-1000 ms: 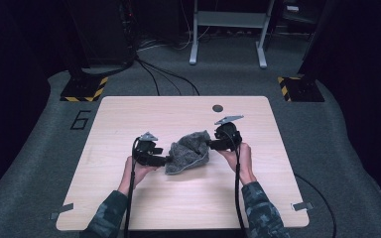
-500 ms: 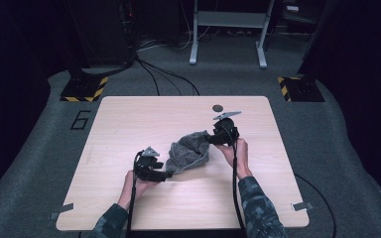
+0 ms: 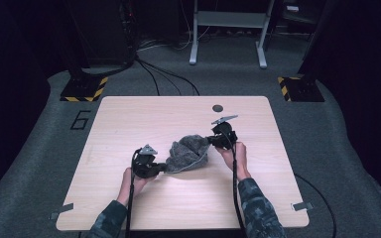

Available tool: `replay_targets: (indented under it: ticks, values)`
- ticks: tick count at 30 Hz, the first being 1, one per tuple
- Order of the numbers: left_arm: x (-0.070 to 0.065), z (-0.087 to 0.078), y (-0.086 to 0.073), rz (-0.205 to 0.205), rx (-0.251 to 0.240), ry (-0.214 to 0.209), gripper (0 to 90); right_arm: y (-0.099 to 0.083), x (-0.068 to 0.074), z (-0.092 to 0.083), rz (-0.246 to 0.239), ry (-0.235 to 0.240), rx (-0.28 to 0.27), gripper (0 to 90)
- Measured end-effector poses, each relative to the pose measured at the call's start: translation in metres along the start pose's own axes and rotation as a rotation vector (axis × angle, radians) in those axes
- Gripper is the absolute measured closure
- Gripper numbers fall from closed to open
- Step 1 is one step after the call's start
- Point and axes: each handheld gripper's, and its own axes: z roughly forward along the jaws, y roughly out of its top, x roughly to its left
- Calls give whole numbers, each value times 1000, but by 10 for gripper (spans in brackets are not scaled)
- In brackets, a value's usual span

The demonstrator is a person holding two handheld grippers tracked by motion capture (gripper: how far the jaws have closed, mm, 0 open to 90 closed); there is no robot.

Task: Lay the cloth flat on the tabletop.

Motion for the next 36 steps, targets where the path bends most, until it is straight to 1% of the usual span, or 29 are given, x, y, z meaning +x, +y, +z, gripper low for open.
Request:
replay_targets:
  ticks: [1,3,5,6,7,8,9,10,12,13,14,15,16,17,18,19,21,22,24,25,26,28,29,30,31,33,34,35,36]
  values:
    - [1,0,0,5,1,2,880,-2,0,-4,-3,3,-5,896]
    - [5,0,1,16,-1,29,882,-7,2,-14,-6,-9,-28,895]
    - [11,-1,2,8,-8,46,881,-14,4,-23,3,4,-39,891]
    - [15,-1,3,2,-17,50,881,-17,6,-26,-8,6,-55,883]
    - [19,-2,4,-2,-35,51,880,-22,8,-30,-16,16,-53,865]
    - [22,-3,4,-16,-49,52,874,-26,10,-34,-21,22,-64,806]
    - [26,-5,4,-39,-43,42,829,-31,11,-38,-27,27,-81,720]
    - [27,-7,3,-60,-54,33,745,-35,10,-43,-33,31,-101,682]
    - [28,-13,0,-67,-43,16,571,-43,5,-52,-26,36,-146,575]
    - [26,-16,-2,-56,-42,12,489,-47,-1,-56,-7,44,-160,529]
    - [24,-17,-4,-40,-39,12,455,-49,-5,-57,5,37,-159,515]
    - [21,-18,-6,-27,-32,19,423,-51,-8,-57,-4,20,-162,495]
    - [19,-18,-8,5,-28,27,385,-52,-10,-57,-26,16,-156,487]
    - [16,-18,-10,26,-22,33,385,-52,-10,-56,-48,8,-144,481]
    - [16,-18,-10,26,-22,33,378,-52,-10,-56,-48,8,-144,481]
    - [15,-16,-12,37,-8,19,366,-52,-11,-49,-78,5,-119,463]
    - [15,-14,-13,29,-14,14,356,-52,-12,-45,-90,1,-107,446]
    - [14,-12,-14,25,-30,19,350,-52,-11,-42,-82,5,-104,446]
    - [13,-10,-14,32,-33,27,351,-51,-12,-39,-56,25,-120,445]
    - [13,-9,-14,29,-42,20,357,-51,-12,-39,-42,28,-125,445]
    - [13,-8,-13,35,-39,20,368,-49,-13,-38,-35,38,-144,445]
    - [12,-7,-13,36,-37,28,387,-44,-12,-37,-25,42,-147,442]
    - [12,-6,-12,22,-34,21,408,-44,-12,-37,-25,42,-147,442]
    - [14,-4,-10,12,-40,26,433,-37,-11,-35,-17,58,-143,440]
    - [15,-3,-9,6,-34,27,441,-33,-11,-32,-3,64,-133,441]
    - [15,-2,-8,-7,-42,29,467,-26,-11,-25,-2,79,-125,448]
    - [17,0,-6,-37,-33,8,493,-22,-11,-20,11,90,-91,450]
    - [17,0,-6,-37,-33,8,495,-22,-11,-20,11,90,-91,450]
    - [18,1,-5,-45,-27,11,507,-20,-11,-12,26,109,-49,478]
